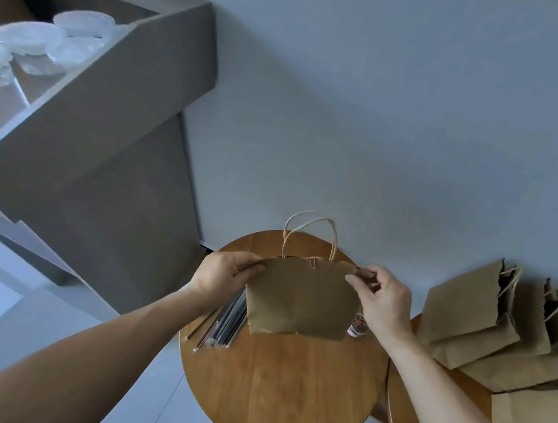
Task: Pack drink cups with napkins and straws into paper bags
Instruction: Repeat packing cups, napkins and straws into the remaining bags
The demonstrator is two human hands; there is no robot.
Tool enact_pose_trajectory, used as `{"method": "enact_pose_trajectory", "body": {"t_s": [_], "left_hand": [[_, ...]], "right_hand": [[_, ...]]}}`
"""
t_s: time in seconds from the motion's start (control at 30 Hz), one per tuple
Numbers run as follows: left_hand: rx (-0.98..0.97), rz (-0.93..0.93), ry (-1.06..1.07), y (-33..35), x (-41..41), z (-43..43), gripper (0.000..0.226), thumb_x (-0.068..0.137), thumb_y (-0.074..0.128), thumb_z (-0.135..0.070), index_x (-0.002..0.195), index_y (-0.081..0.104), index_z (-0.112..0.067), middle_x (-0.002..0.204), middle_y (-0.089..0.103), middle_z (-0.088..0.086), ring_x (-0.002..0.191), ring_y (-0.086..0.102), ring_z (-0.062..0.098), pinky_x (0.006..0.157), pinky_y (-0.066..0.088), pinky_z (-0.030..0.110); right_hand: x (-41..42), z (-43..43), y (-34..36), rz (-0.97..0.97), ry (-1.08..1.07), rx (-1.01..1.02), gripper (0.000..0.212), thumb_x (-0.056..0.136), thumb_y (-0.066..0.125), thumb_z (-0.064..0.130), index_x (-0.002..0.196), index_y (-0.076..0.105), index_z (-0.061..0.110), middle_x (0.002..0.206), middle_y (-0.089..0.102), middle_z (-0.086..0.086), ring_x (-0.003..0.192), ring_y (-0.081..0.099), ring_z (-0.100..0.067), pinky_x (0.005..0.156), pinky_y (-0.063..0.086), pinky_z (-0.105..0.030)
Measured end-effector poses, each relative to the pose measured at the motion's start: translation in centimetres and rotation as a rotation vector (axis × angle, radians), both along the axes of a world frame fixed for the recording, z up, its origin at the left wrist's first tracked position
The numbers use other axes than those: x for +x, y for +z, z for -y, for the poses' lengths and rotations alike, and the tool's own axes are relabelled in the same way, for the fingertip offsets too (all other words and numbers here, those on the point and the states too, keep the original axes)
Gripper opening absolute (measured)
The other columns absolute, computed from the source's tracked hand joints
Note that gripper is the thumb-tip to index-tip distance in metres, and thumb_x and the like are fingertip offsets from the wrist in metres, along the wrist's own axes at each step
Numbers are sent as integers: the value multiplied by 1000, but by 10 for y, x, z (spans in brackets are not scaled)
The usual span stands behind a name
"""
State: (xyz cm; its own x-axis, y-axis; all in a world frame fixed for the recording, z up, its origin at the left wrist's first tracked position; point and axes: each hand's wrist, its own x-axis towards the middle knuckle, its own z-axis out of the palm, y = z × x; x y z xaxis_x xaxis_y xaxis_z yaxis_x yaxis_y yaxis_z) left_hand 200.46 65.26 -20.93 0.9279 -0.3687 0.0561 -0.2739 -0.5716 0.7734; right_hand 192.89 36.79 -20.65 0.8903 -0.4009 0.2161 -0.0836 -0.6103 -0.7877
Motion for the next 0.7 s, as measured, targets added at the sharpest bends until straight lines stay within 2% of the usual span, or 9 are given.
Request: {"method": "enact_pose_trajectory", "body": {"t_s": [0.07,0.17,0.23,0.3,0.33,0.5,0.57,0.63,0.7], "left_hand": [[-71,16,59,20,5,-13,10,94,67,-27,97,76,-30,70,67,-27,73,63,-8,69,47,11],[-261,-9,165,53,12,-32,14,93,67,-32,81,73,-35,68,69,-13,60,66,4,60,54,21],[-368,22,236,79,14,-48,13,91,68,-34,81,72,-27,70,69,-3,62,64,7,54,54,32],[-408,99,271,106,16,-65,22,91,68,-34,82,70,-14,78,67,12,67,57,13,63,52,43],[-422,134,278,122,15,-74,23,92,68,-33,82,70,-12,79,67,12,68,55,13,65,51,41],[-573,266,285,201,4,-123,16,92,69,-26,79,69,-35,71,70,-20,65,60,-7,59,44,7],[-590,330,314,231,0,-144,15,93,68,-26,79,69,-31,68,69,-17,65,61,-1,59,46,11],[-626,374,361,258,-1,-167,12,94,66,-28,84,71,-23,76,72,-4,73,66,15,69,55,28],[-659,428,401,281,0,-191,14,95,66,-29,85,70,-19,79,72,4,73,65,14,70,54,37]], "right_hand": [[10,-18,20,81,-44,56,22,82,79,21,87,64,36,73,64,27,69,63,7,62,45,-5],[26,-48,54,185,-84,77,13,84,76,24,92,66,25,81,64,23,76,60,9,65,39,-1],[35,-70,77,247,-93,75,13,86,75,26,92,64,23,82,63,21,77,60,2,68,39,-4],[43,-92,103,310,-88,75,13,87,74,25,91,62,22,82,63,16,79,60,-7,69,41,-11],[47,-103,116,340,-81,78,13,87,74,24,92,62,21,83,64,13,81,60,-10,69,41,-12],[60,-158,190,502,-29,150,15,85,76,21,89,62,27,85,67,14,81,64,-7,75,48,-14],[65,-182,223,559,1,175,17,84,76,20,89,63,29,84,67,18,77,63,3,79,51,-20],[72,-208,255,598,40,189,15,83,77,22,90,64,29,83,67,20,73,62,8,77,51,-19],[80,-234,285,631,90,213,15,81,77,24,88,65,30,80,67,21,70,62,8,72,51,-16]]}}
